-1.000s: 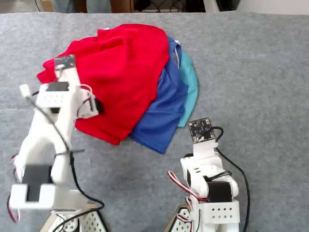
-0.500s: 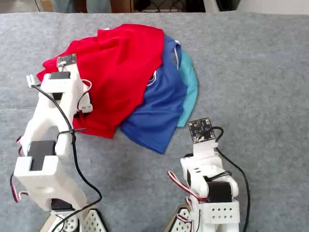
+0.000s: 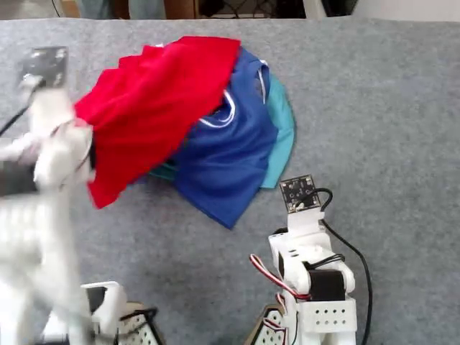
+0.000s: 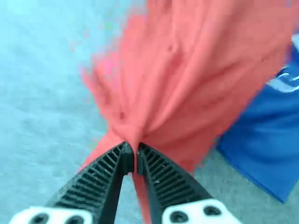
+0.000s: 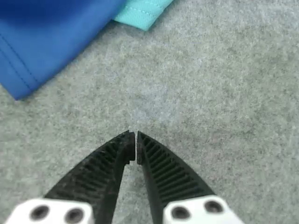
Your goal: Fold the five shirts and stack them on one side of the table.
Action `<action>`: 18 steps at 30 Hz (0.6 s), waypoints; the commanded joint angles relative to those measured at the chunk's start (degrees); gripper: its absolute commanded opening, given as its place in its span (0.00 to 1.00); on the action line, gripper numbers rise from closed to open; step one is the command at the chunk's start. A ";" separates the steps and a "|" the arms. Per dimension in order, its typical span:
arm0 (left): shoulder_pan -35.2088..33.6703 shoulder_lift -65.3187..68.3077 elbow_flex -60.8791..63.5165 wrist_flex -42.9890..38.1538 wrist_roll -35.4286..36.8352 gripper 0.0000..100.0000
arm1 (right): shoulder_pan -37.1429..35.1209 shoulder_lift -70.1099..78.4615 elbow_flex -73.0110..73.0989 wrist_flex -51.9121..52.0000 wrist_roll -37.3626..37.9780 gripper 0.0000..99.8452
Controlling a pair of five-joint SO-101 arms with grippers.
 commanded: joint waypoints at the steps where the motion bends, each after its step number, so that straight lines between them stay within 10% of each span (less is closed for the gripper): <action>1: -0.13 -16.88 -8.66 6.07 -1.05 0.03 | -0.44 -4.09 -0.31 0.26 -0.62 0.02; 10: 2.24 -19.87 -30.64 11.87 -0.79 0.03 | -0.53 -4.09 -0.31 0.26 -0.62 0.02; 18: 2.24 -19.96 -19.91 11.87 5.45 0.21 | -0.62 -4.09 -0.31 0.26 -0.62 0.02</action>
